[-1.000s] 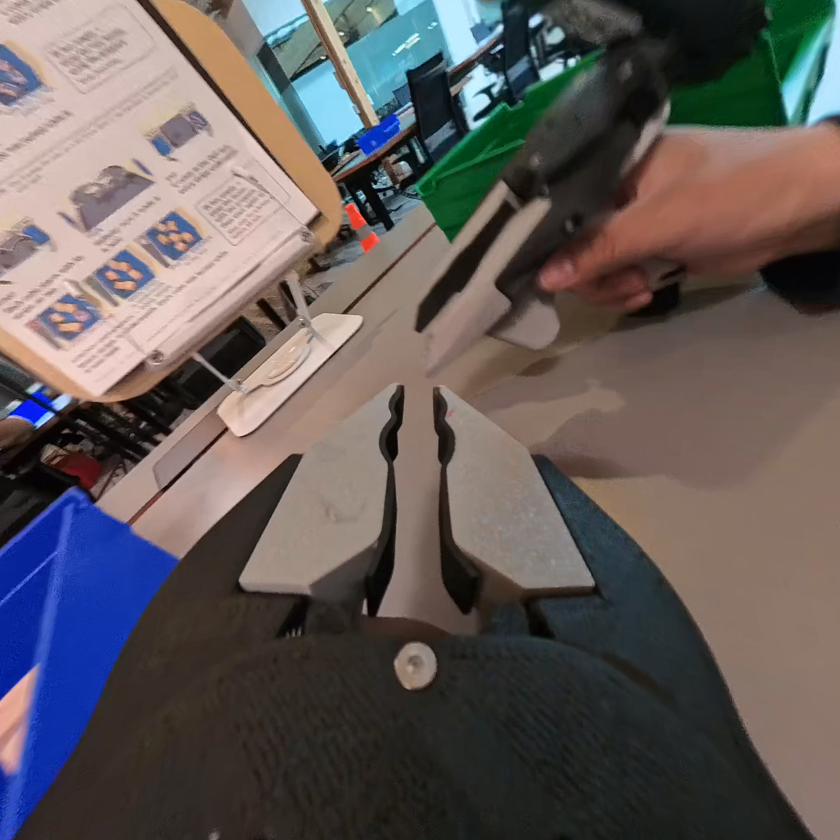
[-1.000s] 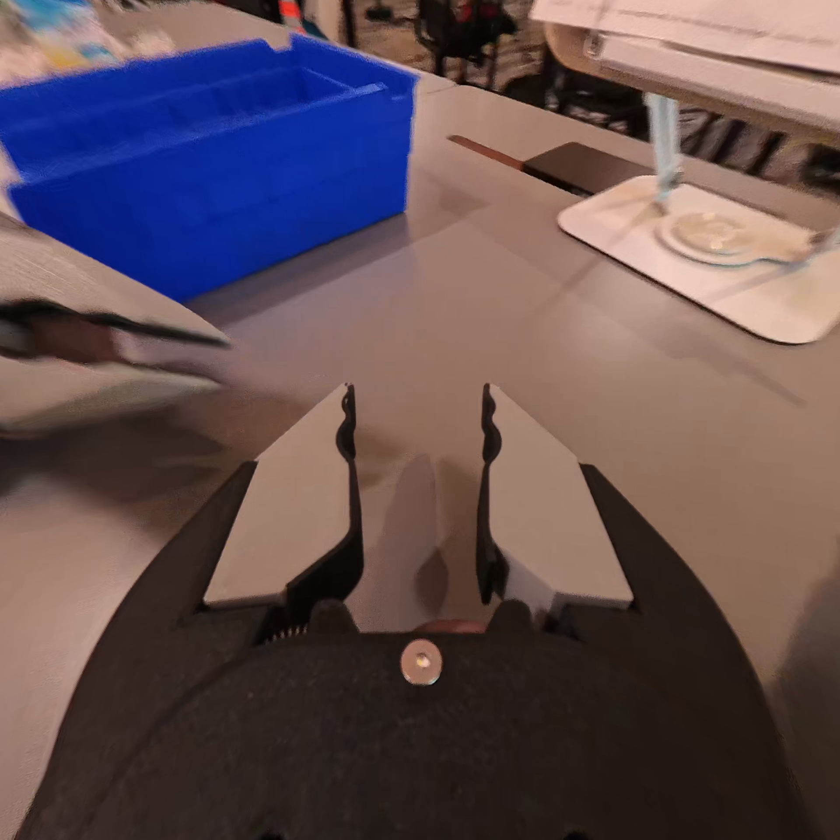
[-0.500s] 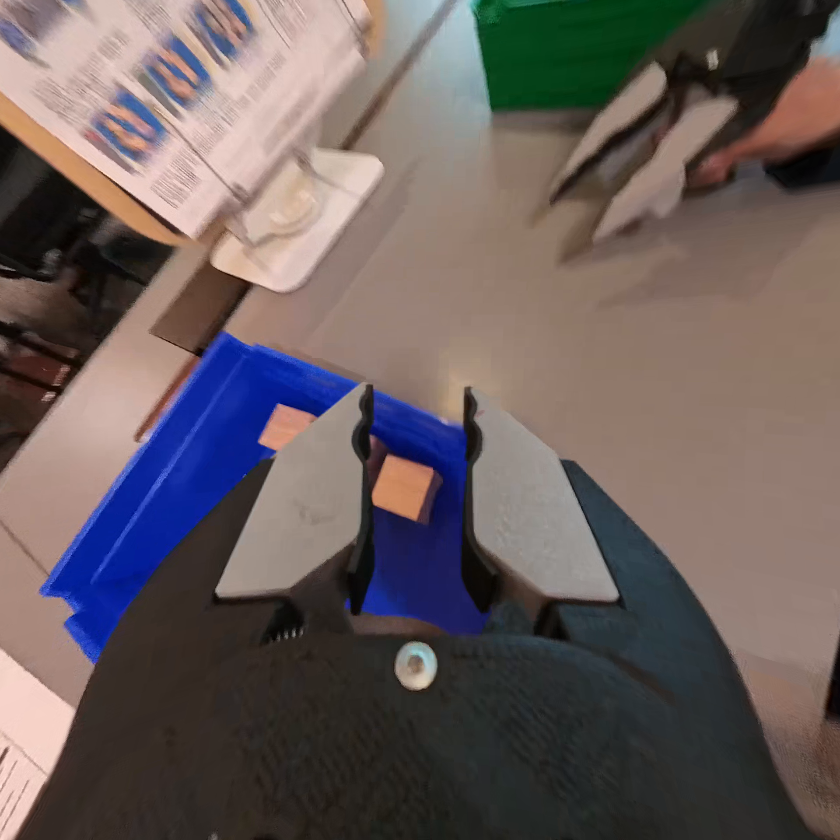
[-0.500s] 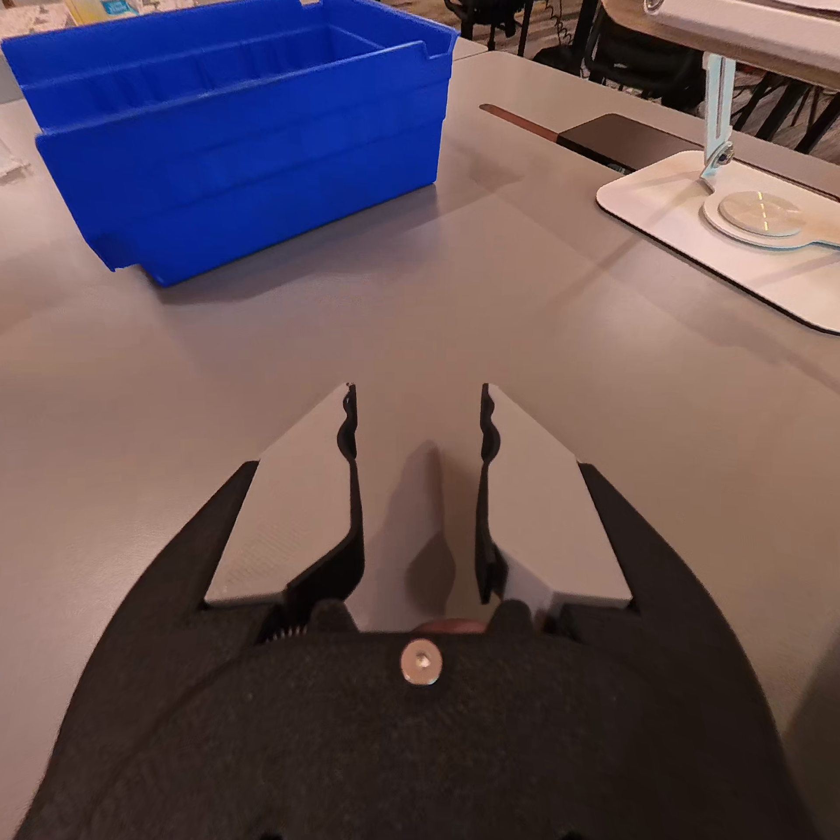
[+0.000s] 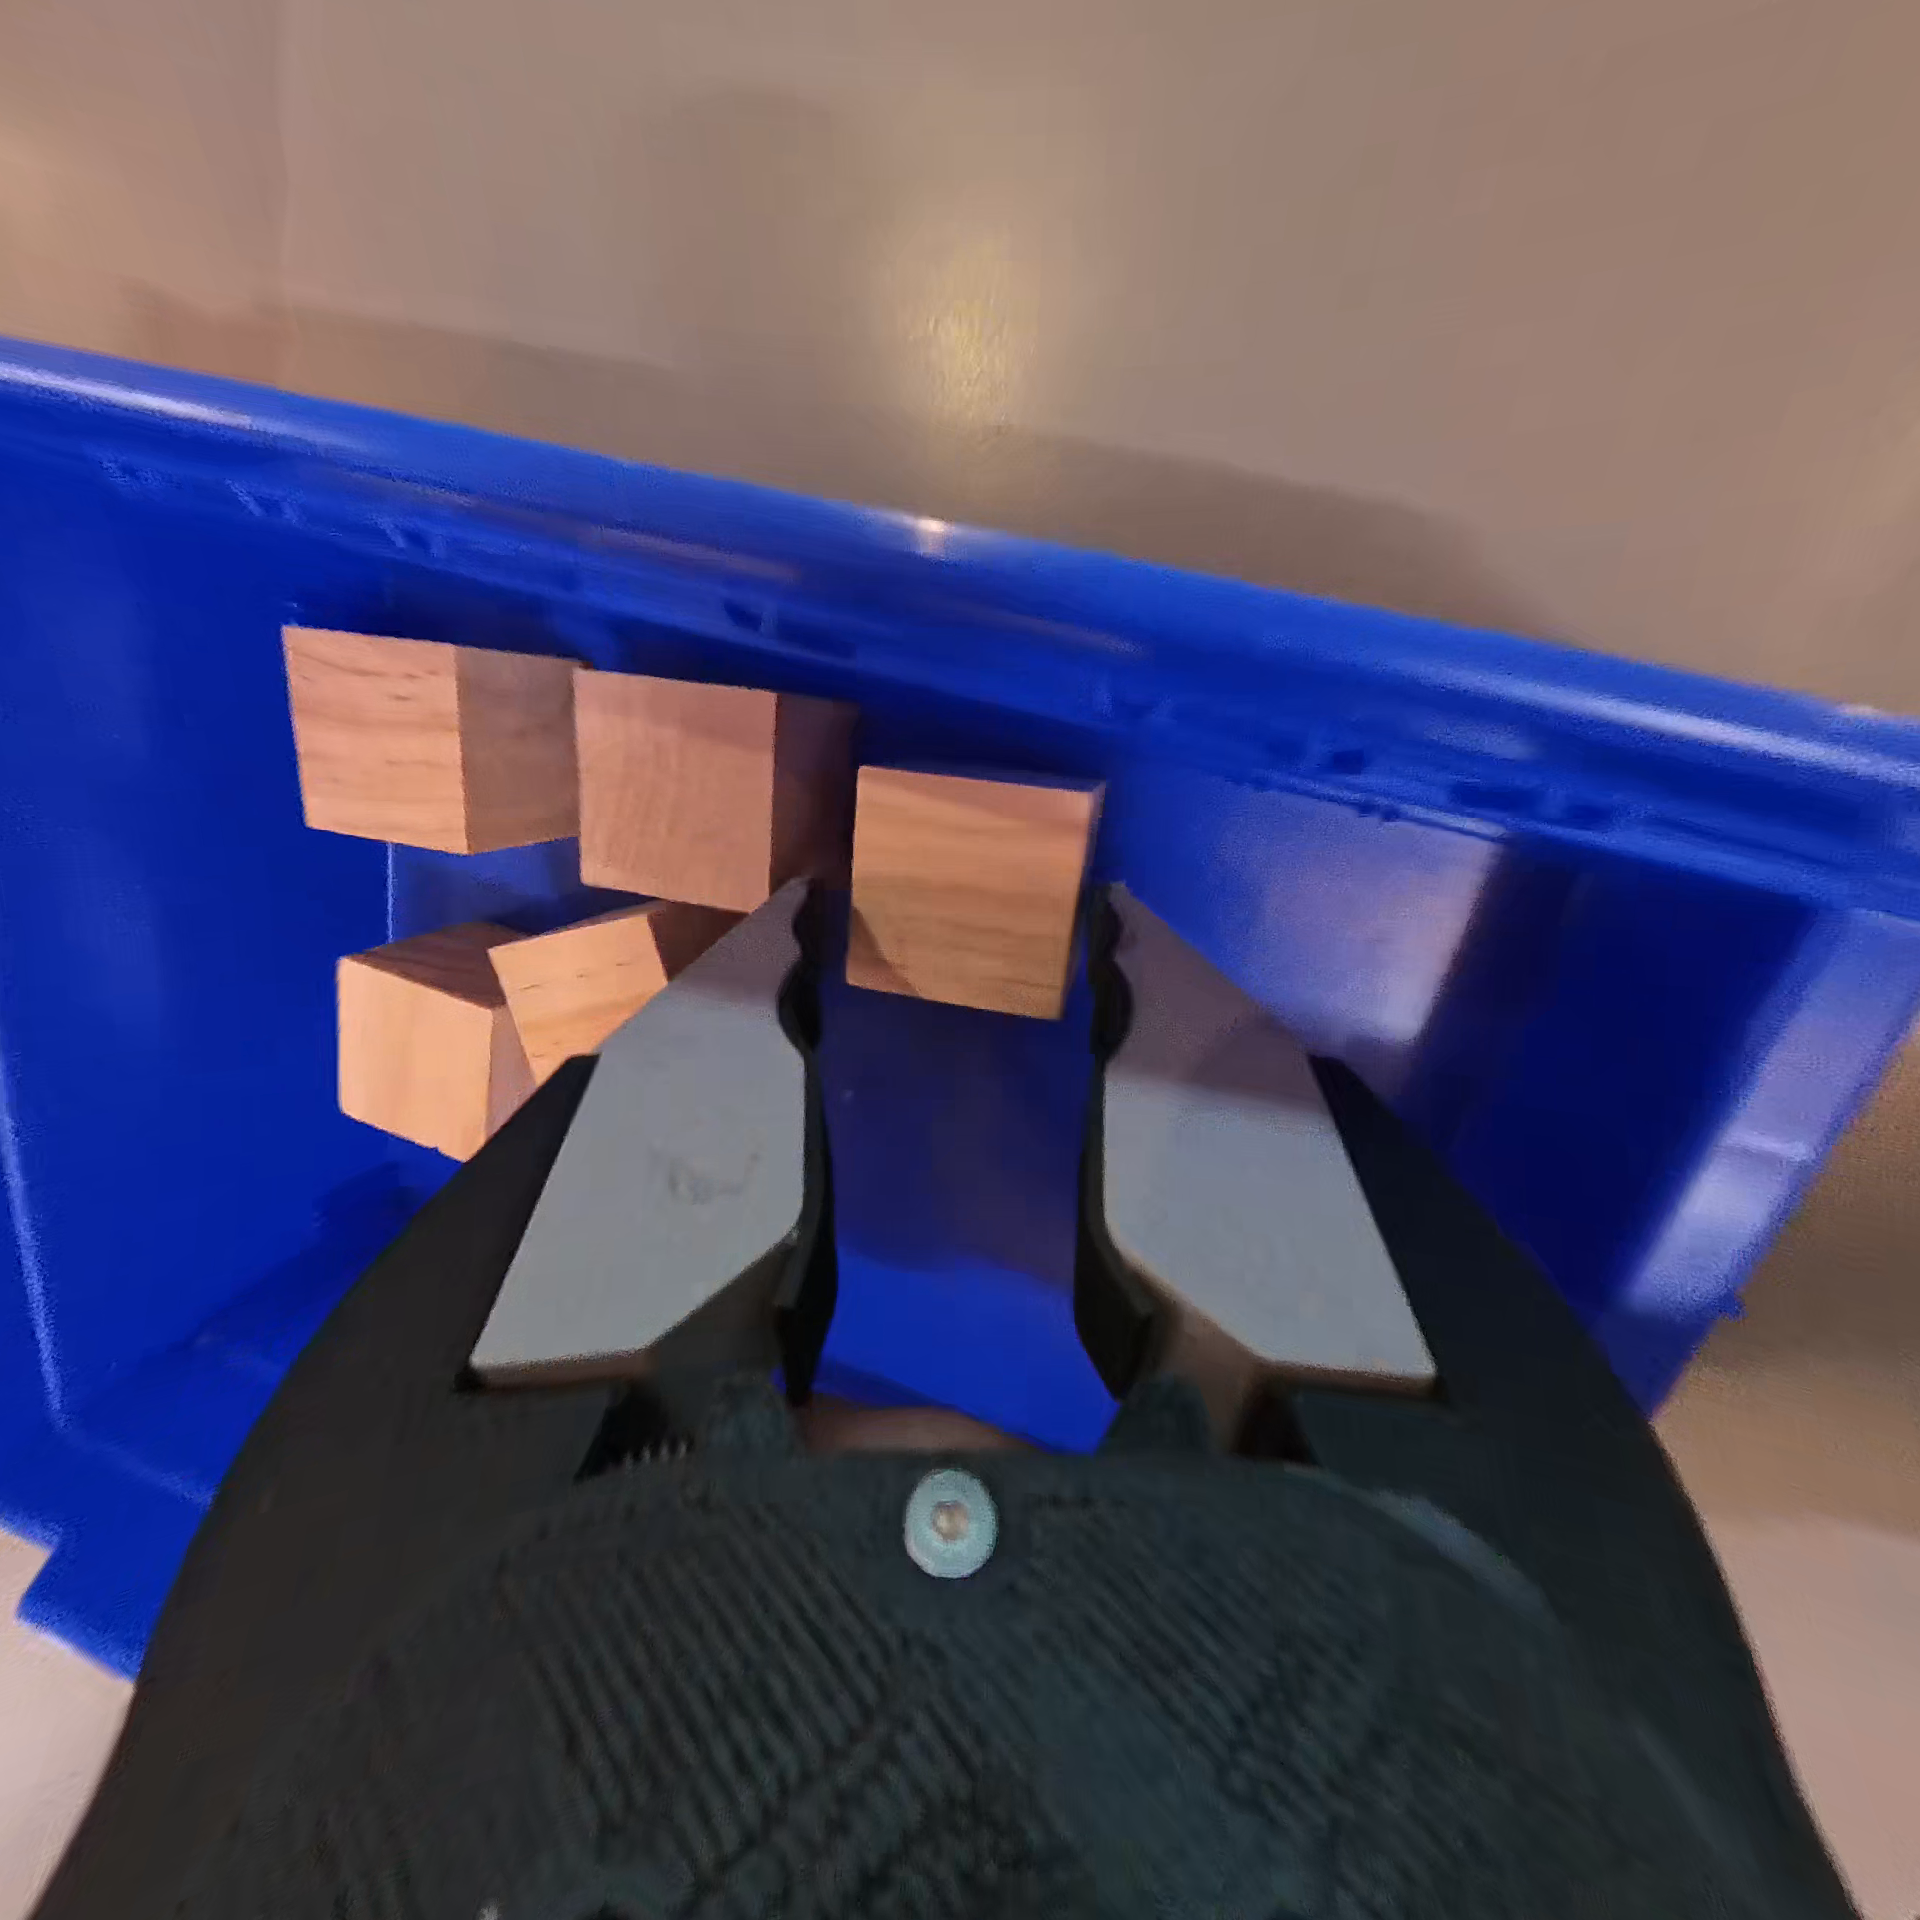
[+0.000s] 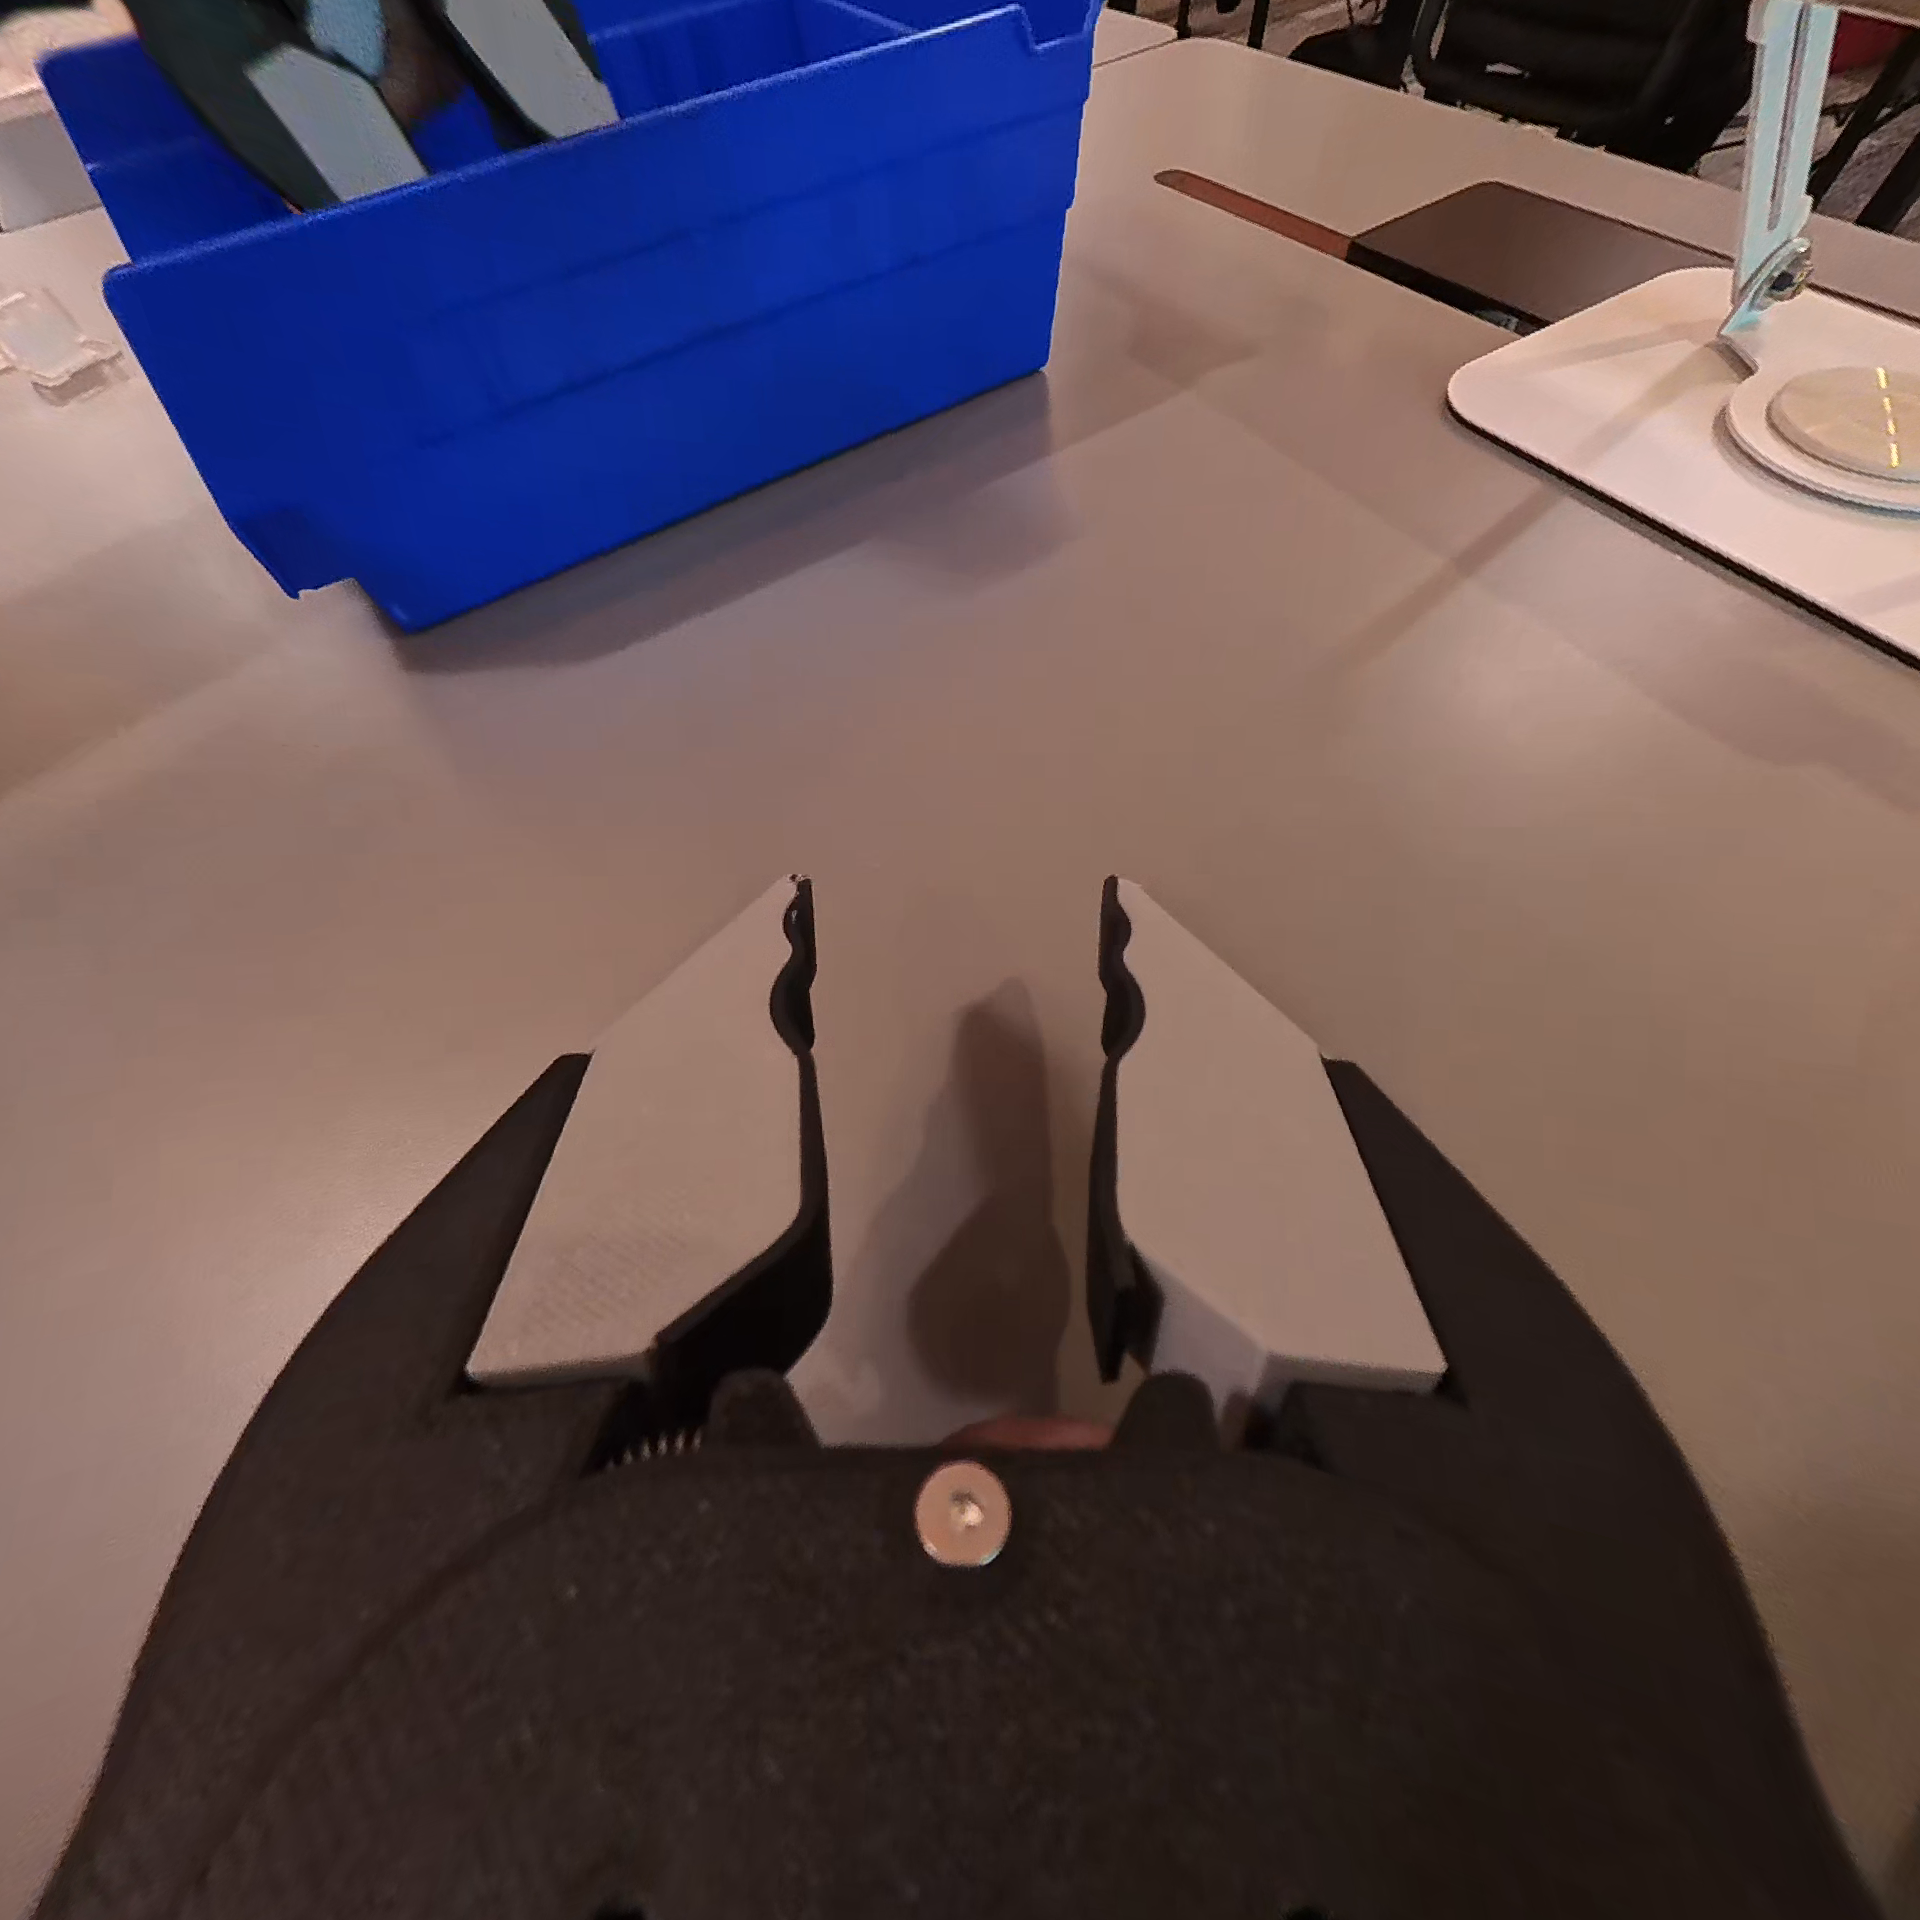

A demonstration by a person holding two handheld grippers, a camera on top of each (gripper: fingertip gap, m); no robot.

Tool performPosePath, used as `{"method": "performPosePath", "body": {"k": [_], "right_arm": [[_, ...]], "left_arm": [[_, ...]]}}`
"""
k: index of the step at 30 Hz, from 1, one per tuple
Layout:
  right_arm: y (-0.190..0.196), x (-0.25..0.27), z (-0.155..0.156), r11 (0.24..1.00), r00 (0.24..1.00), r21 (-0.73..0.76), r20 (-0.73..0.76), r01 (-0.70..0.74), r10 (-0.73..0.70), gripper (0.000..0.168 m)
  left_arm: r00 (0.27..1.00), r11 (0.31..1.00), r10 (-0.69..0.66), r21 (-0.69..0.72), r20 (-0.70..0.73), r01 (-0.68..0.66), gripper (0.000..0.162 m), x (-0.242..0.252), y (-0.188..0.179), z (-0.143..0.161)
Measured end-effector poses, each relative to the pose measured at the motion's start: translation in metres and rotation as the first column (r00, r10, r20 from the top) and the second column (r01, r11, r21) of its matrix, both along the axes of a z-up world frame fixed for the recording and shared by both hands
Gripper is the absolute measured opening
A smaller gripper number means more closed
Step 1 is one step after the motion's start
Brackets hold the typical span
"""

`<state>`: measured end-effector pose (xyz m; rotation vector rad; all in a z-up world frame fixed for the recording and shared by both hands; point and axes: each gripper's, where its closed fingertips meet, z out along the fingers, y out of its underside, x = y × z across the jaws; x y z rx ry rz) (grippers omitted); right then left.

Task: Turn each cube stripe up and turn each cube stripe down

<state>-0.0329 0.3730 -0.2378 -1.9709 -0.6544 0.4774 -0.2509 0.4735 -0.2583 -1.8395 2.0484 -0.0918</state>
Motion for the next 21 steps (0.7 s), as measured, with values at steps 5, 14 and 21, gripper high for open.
{"method": "performPosePath", "body": {"k": [5,14,21], "right_arm": [[0.0,0.0,-0.002,1.0,1.0,-0.007,0.002,-0.003,0.003,0.052],[-0.021,-0.022,0.016,0.984,0.973,-0.038,-0.161,-0.174,0.166,0.055],[-0.109,-0.068,0.093,0.72,0.512,0.055,-0.665,-0.692,0.543,0.063]], "left_arm": [[1.0,0.999,-0.002,-0.041,-0.025,0.001,0.047,0.007,0.004,-0.014],[0.927,0.925,-0.146,0.381,0.345,0.004,0.045,0.018,-0.01,0.102],[0.557,0.81,-0.549,0.561,0.623,0.17,0.044,0.109,-0.163,0.173]]}}
